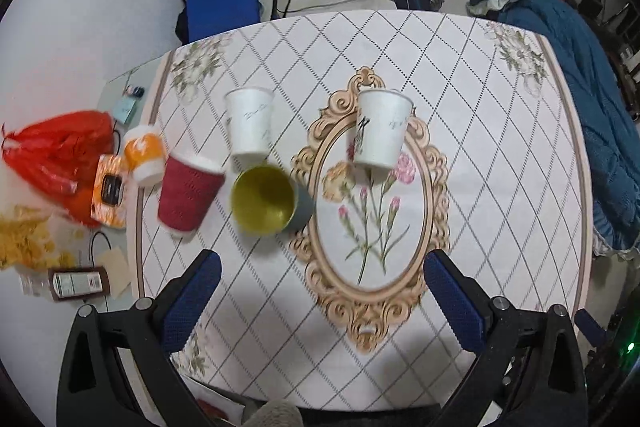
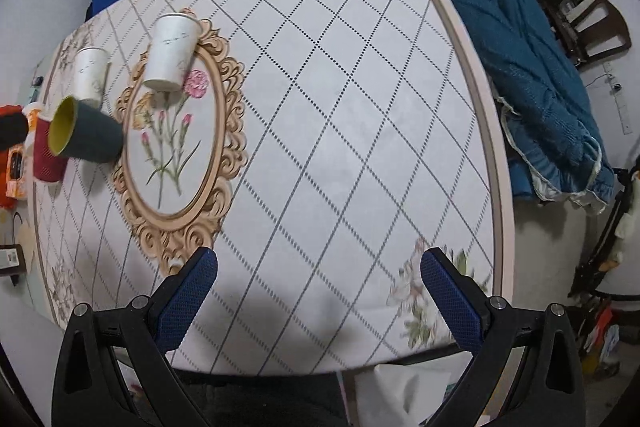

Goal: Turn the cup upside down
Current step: 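Move the left gripper toward the white paper cup on the floral oval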

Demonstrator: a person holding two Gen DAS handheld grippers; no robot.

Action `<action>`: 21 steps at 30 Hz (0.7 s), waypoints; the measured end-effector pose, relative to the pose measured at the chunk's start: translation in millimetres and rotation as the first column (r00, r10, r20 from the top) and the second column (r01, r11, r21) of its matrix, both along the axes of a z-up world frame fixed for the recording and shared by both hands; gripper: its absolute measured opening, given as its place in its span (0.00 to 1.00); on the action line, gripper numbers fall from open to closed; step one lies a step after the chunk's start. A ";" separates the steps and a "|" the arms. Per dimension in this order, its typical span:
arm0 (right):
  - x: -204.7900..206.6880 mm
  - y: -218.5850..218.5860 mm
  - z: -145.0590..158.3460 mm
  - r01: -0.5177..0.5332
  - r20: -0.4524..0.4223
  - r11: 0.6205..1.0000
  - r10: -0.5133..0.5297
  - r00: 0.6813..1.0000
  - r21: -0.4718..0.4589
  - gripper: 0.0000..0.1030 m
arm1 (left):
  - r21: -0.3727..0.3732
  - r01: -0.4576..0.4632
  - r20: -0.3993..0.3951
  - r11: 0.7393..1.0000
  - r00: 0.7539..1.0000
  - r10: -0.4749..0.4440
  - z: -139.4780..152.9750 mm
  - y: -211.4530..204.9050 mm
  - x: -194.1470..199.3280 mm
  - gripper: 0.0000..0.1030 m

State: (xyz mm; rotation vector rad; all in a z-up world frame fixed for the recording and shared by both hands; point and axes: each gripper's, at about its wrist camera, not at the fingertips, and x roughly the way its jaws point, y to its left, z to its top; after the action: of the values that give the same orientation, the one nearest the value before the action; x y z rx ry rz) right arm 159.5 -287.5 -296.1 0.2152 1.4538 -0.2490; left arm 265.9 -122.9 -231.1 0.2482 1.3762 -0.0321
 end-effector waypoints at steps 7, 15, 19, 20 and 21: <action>49.9 -21.8 -45.7 -0.024 -0.077 0.999 0.026 0.997 0.024 1.00 | 0.047 0.009 -0.095 0.999 0.995 -0.005 -39.0 -31.1 60.0 1.00; 92.3 -41.8 -80.7 -0.066 -0.149 0.997 0.061 0.987 -0.032 1.00 | 0.122 0.038 -0.224 0.992 0.974 -0.010 -95.5 -52.6 114.4 1.00; 106.5 -49.2 -89.5 -0.083 -0.172 0.996 0.074 0.982 -0.046 1.00 | 0.122 0.042 -0.262 0.992 0.965 -0.008 -113.9 -59.6 131.2 1.00; 109.3 -50.2 -91.3 -0.086 -0.176 0.995 0.077 0.981 -0.047 1.00 | 0.120 0.043 -0.270 0.992 0.963 -0.009 -118.3 -61.3 134.5 1.00; 111.9 -51.7 -92.5 -0.089 -0.178 0.995 0.079 0.981 -0.049 1.00 | 0.119 0.044 -0.279 0.992 0.960 -0.009 -123.2 -63.1 137.9 1.00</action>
State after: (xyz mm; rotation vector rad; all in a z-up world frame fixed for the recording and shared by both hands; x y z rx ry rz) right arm 271.4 -339.2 -388.6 0.0871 1.6248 -0.2452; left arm 403.9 -186.0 -354.3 0.3777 1.6577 -0.0038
